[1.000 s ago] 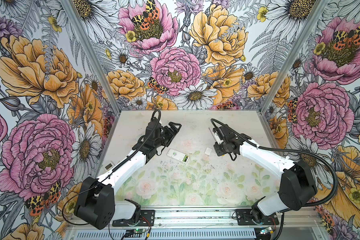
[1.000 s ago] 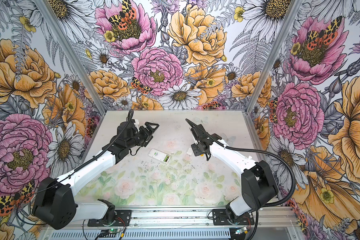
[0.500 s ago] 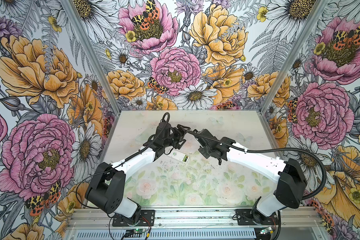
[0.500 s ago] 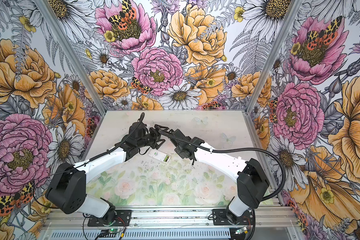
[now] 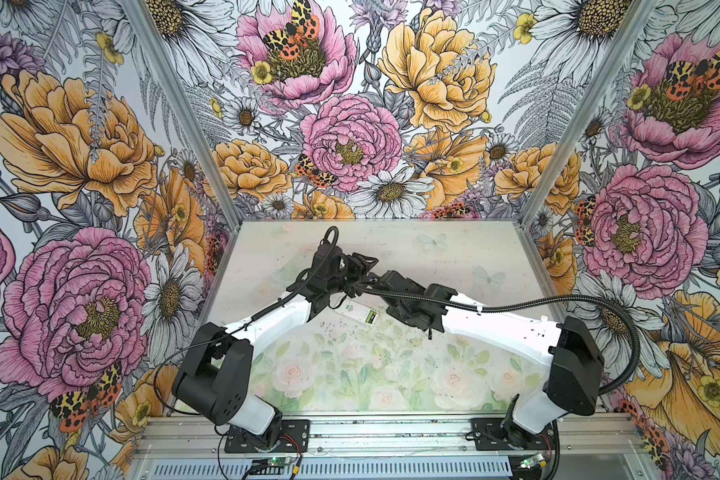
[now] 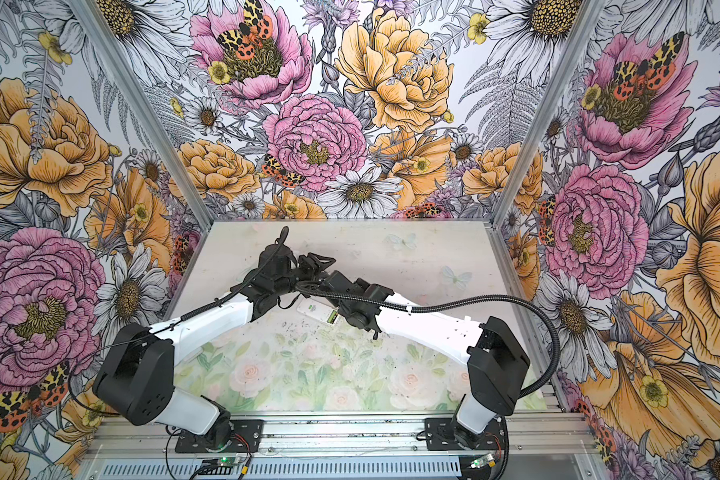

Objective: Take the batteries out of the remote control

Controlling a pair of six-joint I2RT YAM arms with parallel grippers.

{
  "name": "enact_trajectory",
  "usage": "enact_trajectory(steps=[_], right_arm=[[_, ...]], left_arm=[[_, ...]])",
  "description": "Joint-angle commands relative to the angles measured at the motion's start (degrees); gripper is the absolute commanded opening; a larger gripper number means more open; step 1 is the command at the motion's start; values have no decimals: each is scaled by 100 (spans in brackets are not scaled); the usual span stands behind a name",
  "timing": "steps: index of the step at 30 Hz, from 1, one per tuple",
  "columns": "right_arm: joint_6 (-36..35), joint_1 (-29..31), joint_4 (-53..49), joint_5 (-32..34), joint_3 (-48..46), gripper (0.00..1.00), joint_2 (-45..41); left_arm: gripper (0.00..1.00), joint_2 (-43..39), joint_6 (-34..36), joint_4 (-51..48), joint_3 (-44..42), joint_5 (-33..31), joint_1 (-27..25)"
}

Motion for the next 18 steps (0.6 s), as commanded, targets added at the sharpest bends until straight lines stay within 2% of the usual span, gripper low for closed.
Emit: enact_trajectory(steps=[1,5,7,10,12,14,18], right_arm=[[-241,122,226,276,50,3,129],[-248,119,289,240,59,6,79],[-185,93,375,47,72,15,-52],[188,-74,393,-877,184,44,-382],[518,-228,406,-1415,340,56,-576],[861,-433,405,-2011,540,64,-753],[1678,-1101,588,-3066,870,70,-1041]], left_arm=[[36,84,17,-3,21,1,77],[8,73,28,73,-60,109,130],[0,25,-4,159,-134,155,172],[0,-55,-71,279,-172,239,276],[0,-95,-38,347,-101,342,344],[0,-104,-69,390,-32,474,412],[0,-170,-536,1087,-190,640,589]])
